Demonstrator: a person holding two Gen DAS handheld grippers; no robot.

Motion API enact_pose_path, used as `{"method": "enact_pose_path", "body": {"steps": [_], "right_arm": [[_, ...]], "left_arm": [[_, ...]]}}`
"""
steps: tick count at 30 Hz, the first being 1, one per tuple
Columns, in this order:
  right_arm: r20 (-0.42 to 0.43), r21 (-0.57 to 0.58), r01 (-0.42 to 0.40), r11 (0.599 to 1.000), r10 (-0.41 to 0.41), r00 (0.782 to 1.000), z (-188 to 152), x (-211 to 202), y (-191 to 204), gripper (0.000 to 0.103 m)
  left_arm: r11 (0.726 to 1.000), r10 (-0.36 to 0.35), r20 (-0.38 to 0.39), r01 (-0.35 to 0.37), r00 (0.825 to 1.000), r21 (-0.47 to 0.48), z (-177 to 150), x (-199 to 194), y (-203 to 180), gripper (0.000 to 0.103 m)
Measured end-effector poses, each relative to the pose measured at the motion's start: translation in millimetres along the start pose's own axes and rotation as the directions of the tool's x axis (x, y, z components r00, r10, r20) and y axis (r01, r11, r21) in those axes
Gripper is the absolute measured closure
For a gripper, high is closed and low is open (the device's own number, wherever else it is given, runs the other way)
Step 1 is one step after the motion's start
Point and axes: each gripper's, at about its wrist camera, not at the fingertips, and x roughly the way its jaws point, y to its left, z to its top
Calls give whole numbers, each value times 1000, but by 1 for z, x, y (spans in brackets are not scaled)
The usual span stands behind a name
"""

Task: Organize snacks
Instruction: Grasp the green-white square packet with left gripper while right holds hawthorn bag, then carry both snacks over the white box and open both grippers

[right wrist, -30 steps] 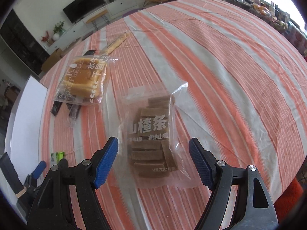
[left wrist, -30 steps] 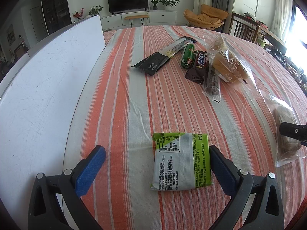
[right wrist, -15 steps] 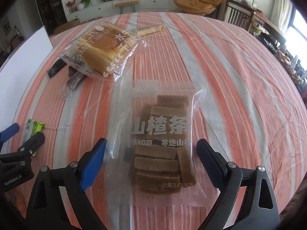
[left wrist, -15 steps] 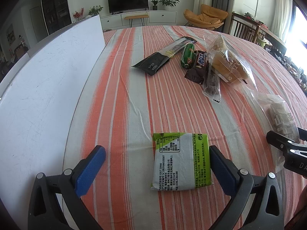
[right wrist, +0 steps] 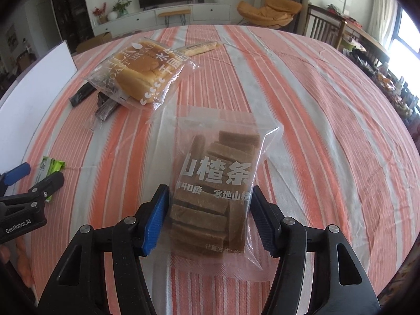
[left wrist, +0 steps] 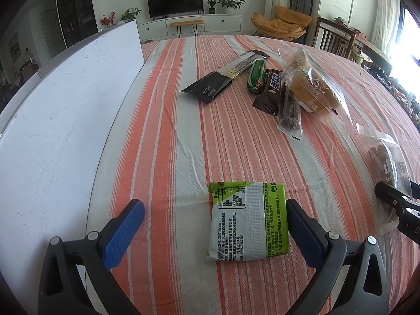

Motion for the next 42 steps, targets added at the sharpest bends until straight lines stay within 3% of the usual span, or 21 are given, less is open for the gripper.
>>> {"method": "enact_pose_path", "body": {"steps": [5,8,9,14,16,20,24,29,32,34,36,40,42], "right_arm": [[-59,82,-106,991,111,992,3,-6,-23,44],[-65,193,-205,959,221,973,-2,-13,-47,45],[-63,227,-233,945,254,965,-4,-14,-54,45],[-17,370,-363,855,397,918,-23,-24,-78,45],[11,417,-416,808,453,891,-30,-29,-82,45],[52,493,-498,713,547,835,-39,-32,-87,45],[89,537,-553,637,609,788,-37,-35,-86,45],[110,488,-626,608,669,735,-20,-55,-59,45],[112,409,-683,606,709,696,1,-78,-27,45],[103,344,-723,600,741,664,19,-95,1,45],[79,266,-762,591,774,628,37,-113,38,45],[-14,109,-835,539,841,541,67,-140,130,45],[-68,46,-852,522,852,519,74,-147,177,45]], "left_arm": [[989,-77,-140,94,987,113,7,-1,-8,1],[982,-95,-122,113,988,153,3,-12,-11,27],[980,-98,-111,115,989,164,2,-16,-13,47],[984,-101,-92,113,991,136,0,-21,-9,54],[983,-161,-85,167,983,81,-2,-29,-5,54],[955,-297,-50,296,953,-28,-8,-62,6,54],[915,-399,-6,398,917,-72,-16,-104,13,54],[868,-481,75,486,874,-100,-17,-168,31,54],[838,-509,166,530,845,-128,-16,-213,60,54],[834,-493,237,532,837,-148,-12,-242,88,54],[849,-436,305,499,847,-172,-11,-268,120,54],[914,-191,389,308,901,-264,-15,-299,193,54],[918,-63,376,202,924,-342,-19,-295,230,54]]}}
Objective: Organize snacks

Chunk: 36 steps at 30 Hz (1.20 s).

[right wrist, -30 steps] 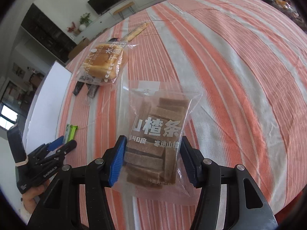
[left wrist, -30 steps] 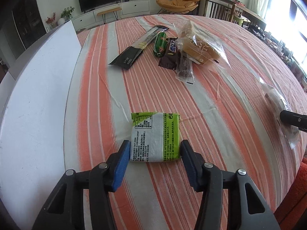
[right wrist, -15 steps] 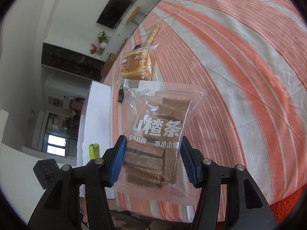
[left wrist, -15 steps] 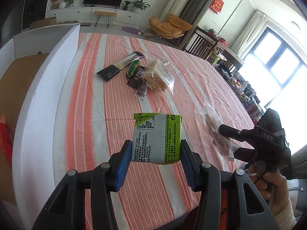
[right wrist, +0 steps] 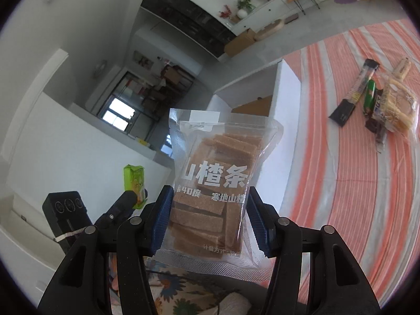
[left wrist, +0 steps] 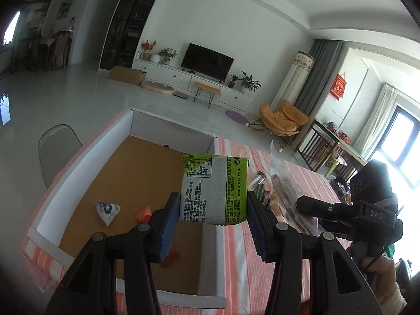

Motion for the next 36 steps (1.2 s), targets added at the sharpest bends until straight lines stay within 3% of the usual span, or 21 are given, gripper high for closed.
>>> {"method": "enact_pose_path", "body": {"steps": [2,4,6,8,10,12,13,14,17,19,20,21,22,24,25,27,29,31,36], "right_arm": [[-48,-62,-6,998,3,999,5,40,25,39],[-125,-86,-14,996,3,992,5,81,36,28],[-183,-70,0,998,-13,983,1,106,32,22],[-170,-56,-2,998,-8,985,-4,106,17,20],[-123,-78,69,995,-79,989,-12,90,-4,19],[-48,-128,226,966,-234,971,-21,69,-32,19],[-3,-151,337,929,-342,940,-28,56,-50,19],[38,-160,453,877,-453,891,-36,43,-70,19],[128,-131,725,676,-714,688,-61,5,-135,19],[158,-81,837,542,-822,547,-80,-25,-170,19],[165,-50,865,499,-850,500,-86,-40,-184,19],[171,-20,879,476,-865,472,-90,-54,-195,19],[177,14,887,461,-874,452,-94,-68,-204,19],[188,91,885,457,-881,435,-98,-89,-220,19],[181,152,868,473,-876,446,-96,-101,-225,19],[176,244,831,500,-865,469,-94,-114,-225,19],[180,282,827,487,-873,453,-92,-121,-230,19],[161,290,835,468,-884,440,-94,-120,-231,19],[131,234,889,392,-919,371,-103,-113,-228,18]], "left_arm": [[987,152,-2,-152,988,-43,2,14,38,50],[953,292,-44,-295,955,-64,-1,34,68,26],[913,399,-57,-402,915,-62,-9,49,85,22],[892,450,-40,-451,892,-24,-17,60,86,22],[898,440,2,-440,898,7,-24,67,78,21],[920,390,42,-391,920,34,-29,75,66,18],[933,352,59,-355,934,51,-30,80,60,16],[948,305,71,-310,950,73,-31,86,52,15],[965,207,8,-205,978,161,-39,115,23,13],[961,184,-82,-162,979,224,-49,139,3,13],[953,194,-114,-159,974,259,-54,146,-9,13],[938,214,-130,-167,968,304,-60,152,-20,13],[917,239,-130,-180,962,356,-64,155,-32,13],[877,270,-96,-203,958,435,-71,158,-52,13],[878,262,-92,-198,961,435,-74,156,-59,13],[908,220,-125,-157,967,389,-78,156,-64,13],[930,192,-151,-131,970,344,-84,157,-69,13],[921,209,-136,-148,968,361,-87,157,-77,13],[930,225,-110,-179,968,320,-82,152,-83,13]]}}
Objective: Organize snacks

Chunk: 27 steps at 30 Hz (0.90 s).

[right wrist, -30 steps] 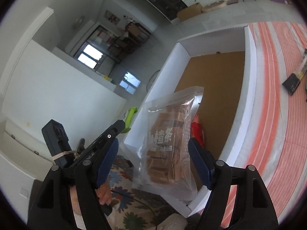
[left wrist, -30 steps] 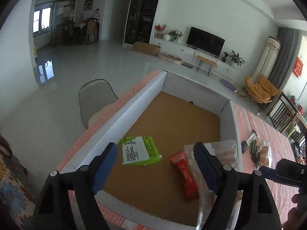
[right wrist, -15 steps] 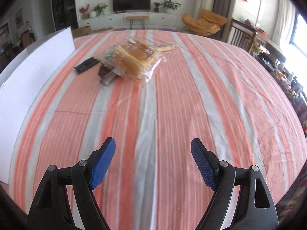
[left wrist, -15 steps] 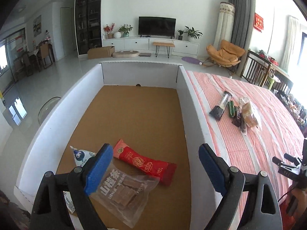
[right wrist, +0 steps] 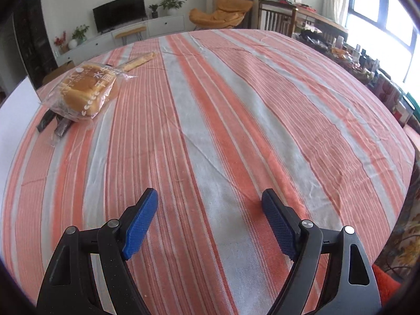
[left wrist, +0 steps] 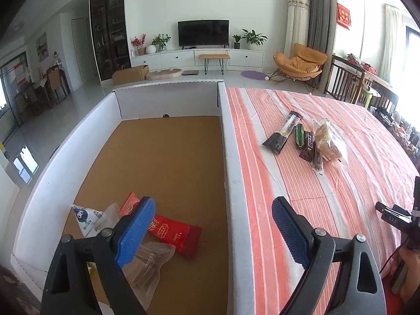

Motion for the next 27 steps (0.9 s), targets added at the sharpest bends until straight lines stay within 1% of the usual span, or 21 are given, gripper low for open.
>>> {"method": "enact_pose_path", "body": {"steps": [2,4,5,7,8,10,12,14,17,18,21,23,24,27], "right_arm": [[1,5,1,1000,-1,1000,-3,0,-2,16],[-2,17,0,1000,0,1000,-3,0,-5,14],[-1,18,1,1000,-1,1000,-3,0,-6,14],[0,20,4,1000,-4,1000,-4,0,-5,14],[1,21,4,1000,-4,1000,-4,0,-5,14],[2,21,6,1000,-6,1000,-4,0,-5,14],[3,22,7,1000,-7,1000,-5,-1,-5,14],[3,23,8,1000,-8,1000,-6,-2,-5,13],[4,24,9,1000,-9,1000,-6,-2,-6,13],[4,24,9,1000,-9,1000,-5,-2,-6,13],[3,24,9,1000,-9,1000,-5,-2,-6,13],[3,24,9,1000,-9,1000,-6,-2,-7,13],[3,25,9,1000,-10,1000,-5,-2,-6,12],[1,28,10,1000,-10,1000,-6,-3,-7,11]], "left_arm": [[999,36,68,-34,997,-31,4,-14,-1,13],[999,43,154,-39,987,-33,9,-34,-10,12],[999,28,188,-24,982,-22,12,-44,-19,11],[1000,-10,235,6,972,16,16,-59,-38,4],[999,-37,252,27,967,42,17,-66,-48,2],[993,-100,253,81,962,82,18,-75,-68,0],[981,-180,212,158,961,115,18,-76,-88,0],[964,-250,152,232,956,127,16,-69,-109,0],[938,-327,45,319,944,134,5,-50,-141,0],[933,-338,15,333,941,139,1,-42,-150,0],[924,-338,-85,347,937,158,-15,-10,-179,0],[928,-315,-135,335,939,162,-23,14,-189,0],[934,-295,-150,318,944,162,-28,28,-193,0],[956,-217,-164,244,962,164,-36,63,-193,0]]}}
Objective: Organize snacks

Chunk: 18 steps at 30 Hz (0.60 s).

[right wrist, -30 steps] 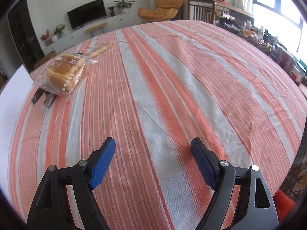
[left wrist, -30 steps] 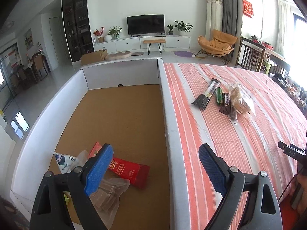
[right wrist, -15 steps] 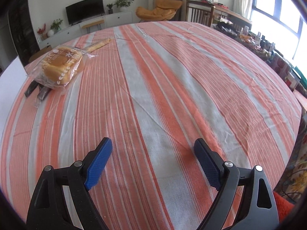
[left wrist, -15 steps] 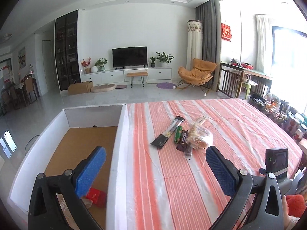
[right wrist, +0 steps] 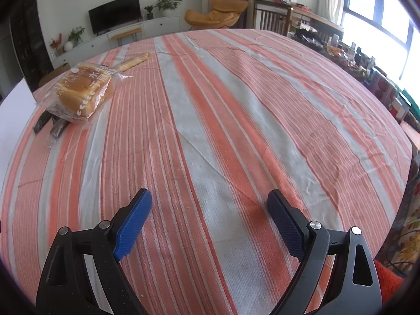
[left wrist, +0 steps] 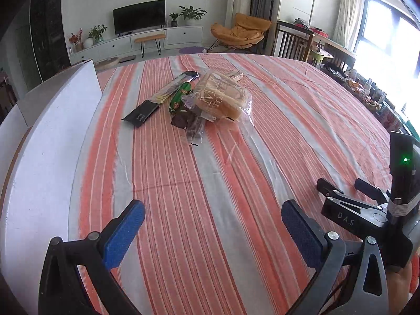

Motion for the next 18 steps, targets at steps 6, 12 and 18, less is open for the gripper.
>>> {"method": "enact_pose_path", "body": {"steps": [6,12,18], "right_arm": [[0,0,0,1000,0,1000,0,0,0,11],[0,0,0,1000,0,1000,0,0,0,11],[-1,0,0,1000,0,1000,1,0,0,11]], "left_arm": [[996,78,-75,-80,994,-28,-2,47,19,0],[995,82,-52,-84,995,-45,-9,51,22,0],[995,81,-53,-83,995,-45,-10,51,23,0]]}}
